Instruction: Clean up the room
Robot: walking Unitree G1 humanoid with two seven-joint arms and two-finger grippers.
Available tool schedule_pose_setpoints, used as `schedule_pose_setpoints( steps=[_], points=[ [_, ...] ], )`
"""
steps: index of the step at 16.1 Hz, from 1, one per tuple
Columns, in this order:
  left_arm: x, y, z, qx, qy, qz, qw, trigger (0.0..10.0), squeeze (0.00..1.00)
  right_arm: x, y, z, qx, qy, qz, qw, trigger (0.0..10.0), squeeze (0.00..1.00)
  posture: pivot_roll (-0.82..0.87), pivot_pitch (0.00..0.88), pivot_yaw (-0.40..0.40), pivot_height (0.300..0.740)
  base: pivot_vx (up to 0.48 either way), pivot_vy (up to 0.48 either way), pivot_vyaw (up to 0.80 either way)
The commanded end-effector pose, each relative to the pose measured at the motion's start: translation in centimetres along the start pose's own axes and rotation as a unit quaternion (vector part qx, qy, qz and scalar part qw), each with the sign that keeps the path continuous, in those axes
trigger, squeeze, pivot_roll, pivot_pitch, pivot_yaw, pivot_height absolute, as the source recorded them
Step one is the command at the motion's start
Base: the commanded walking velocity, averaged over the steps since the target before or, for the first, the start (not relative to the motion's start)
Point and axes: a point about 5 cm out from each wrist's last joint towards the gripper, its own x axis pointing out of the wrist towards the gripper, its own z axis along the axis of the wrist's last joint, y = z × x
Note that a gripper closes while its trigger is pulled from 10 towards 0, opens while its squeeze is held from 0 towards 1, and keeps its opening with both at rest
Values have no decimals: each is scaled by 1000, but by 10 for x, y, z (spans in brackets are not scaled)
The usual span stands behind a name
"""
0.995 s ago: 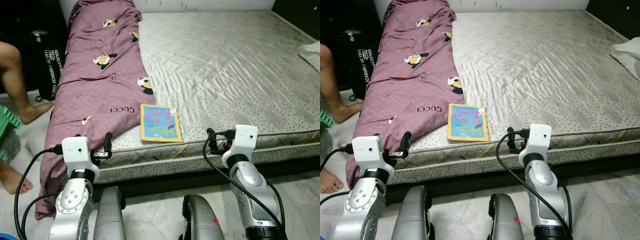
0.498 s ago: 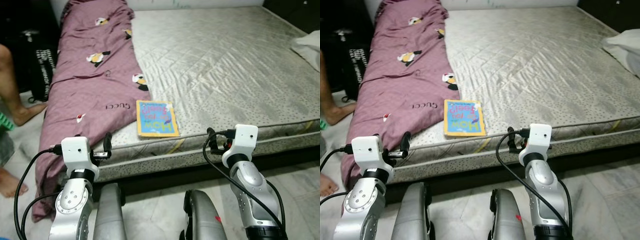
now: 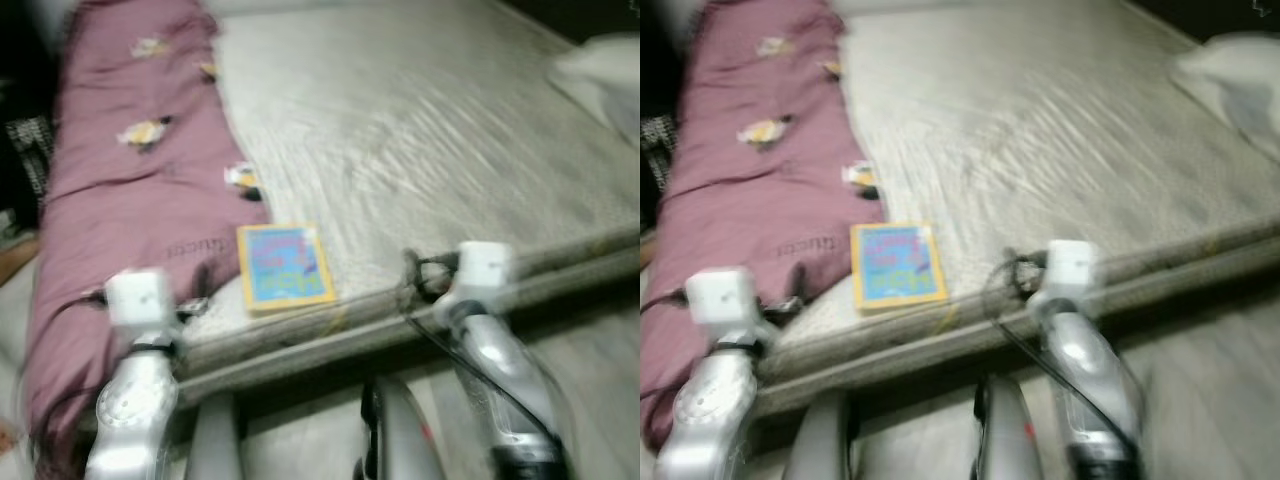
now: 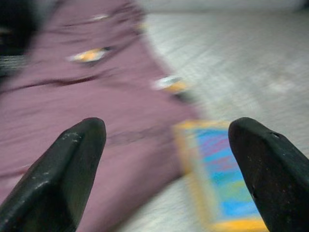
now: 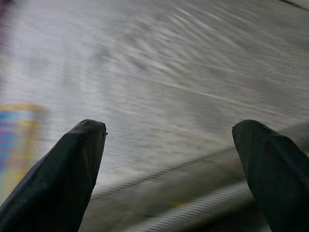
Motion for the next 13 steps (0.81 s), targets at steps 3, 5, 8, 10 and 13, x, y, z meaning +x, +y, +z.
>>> schedule_pose_setpoints(
  steps=[3, 5, 8, 10, 13],
  points=[
    [-5, 17, -4, 5, 14, 37, 999, 10000, 0, 4, 15, 10, 8, -18, 25, 1000, 10000, 0, -8, 63, -15, 549, 112, 0, 0],
    [-5, 17, -4, 3, 17, 38, 999, 10000, 0, 4, 15, 9, 6, -17, 26, 1000, 10000, 0, -7, 64, -18, 549, 0, 0, 0],
    [-4, 19, -8, -10, 36, 50, 998, 10000, 0, 4, 15, 9, 6, -17, 29, 999, 10000, 0, -6, 68, -20, 549, 0, 0, 0],
    [-3, 22, -10, -18, 46, 58, 997, 10000, 0, 4, 16, 9, 9, -17, 31, 999, 10000, 0, -7, 71, -20, 534, 0, 0, 0],
    [0, 24, -11, -17, 60, 59, 996, 10000, 0, 3, 16, 10, 9, -17, 32, 999, 10000, 0, -10, 83, -19, 499, 0, 0, 0]
  ],
)
